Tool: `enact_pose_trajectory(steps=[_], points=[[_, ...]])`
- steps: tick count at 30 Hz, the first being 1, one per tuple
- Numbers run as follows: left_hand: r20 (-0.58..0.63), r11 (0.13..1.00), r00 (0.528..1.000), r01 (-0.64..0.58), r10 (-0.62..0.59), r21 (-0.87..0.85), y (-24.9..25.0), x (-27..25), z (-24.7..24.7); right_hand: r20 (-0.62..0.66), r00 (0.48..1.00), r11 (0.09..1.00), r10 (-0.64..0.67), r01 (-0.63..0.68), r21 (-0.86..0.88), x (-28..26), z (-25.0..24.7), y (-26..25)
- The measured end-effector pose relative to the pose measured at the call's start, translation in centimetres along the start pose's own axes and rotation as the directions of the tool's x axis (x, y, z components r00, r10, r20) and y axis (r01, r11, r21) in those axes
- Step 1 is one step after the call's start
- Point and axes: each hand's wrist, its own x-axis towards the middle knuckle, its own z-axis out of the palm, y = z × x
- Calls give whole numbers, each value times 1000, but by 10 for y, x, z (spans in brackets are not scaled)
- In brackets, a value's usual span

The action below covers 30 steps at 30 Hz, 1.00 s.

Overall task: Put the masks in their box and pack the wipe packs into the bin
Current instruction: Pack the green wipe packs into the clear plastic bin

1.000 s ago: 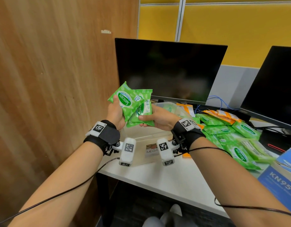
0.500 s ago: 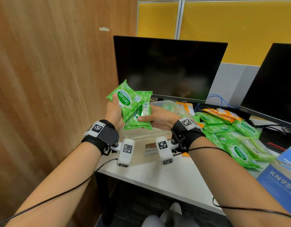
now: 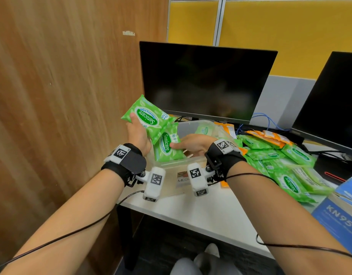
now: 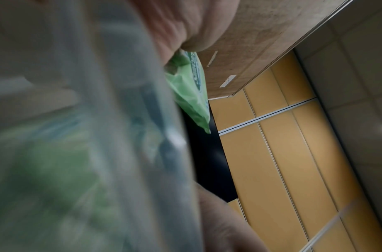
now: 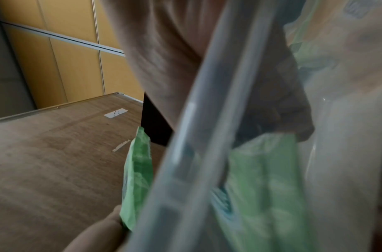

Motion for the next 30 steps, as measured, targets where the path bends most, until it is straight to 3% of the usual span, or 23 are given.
enact_pose_trajectory(steps=[3,8,11,13,16,17,18,19,20,21,22,24,27,30], points=[[17,1000,1000,4,-4,8,-1,2,-1,-33,997,958,68,-75,-278,0,-1,-1],[84,997,996,26,-33,78,-5,6,-2,-72,995,891,61,-87,-445,1,10,-8],[95,996,995,16,-25,92,-5,6,0,-28,995,845,100,-100,-526,2,17,-8],[101,993,994,25,-37,114,-6,5,1,71,979,888,192,-142,-438,14,21,-1],[117,986,991,42,-62,163,-8,6,3,18,987,966,160,-153,-210,7,20,-5],[117,982,991,40,-62,185,-7,4,4,-57,992,991,113,-116,-59,0,20,-10],[120,980,991,36,-60,197,-8,5,4,-107,992,977,68,-44,211,2,19,-11],[122,979,991,32,-58,203,-8,5,3,-174,985,891,21,60,449,1,16,-12],[129,980,990,23,-49,197,-9,7,3,-260,965,751,25,153,643,0,11,-11],[134,979,990,13,-41,201,-8,7,2,-326,944,636,46,224,738,2,5,-6],[139,976,990,-1,-30,218,-8,6,2,-367,929,534,46,287,795,1,0,-3],[174,960,985,-42,-7,276,-8,2,4,-395,918,482,-31,360,799,-4,-3,-2],[274,917,962,-125,18,379,-7,-9,7,-284,928,613,-242,373,696,-8,1,-5],[216,778,953,-298,211,553,-9,-9,4,-199,959,758,-200,280,589,0,6,-6]])
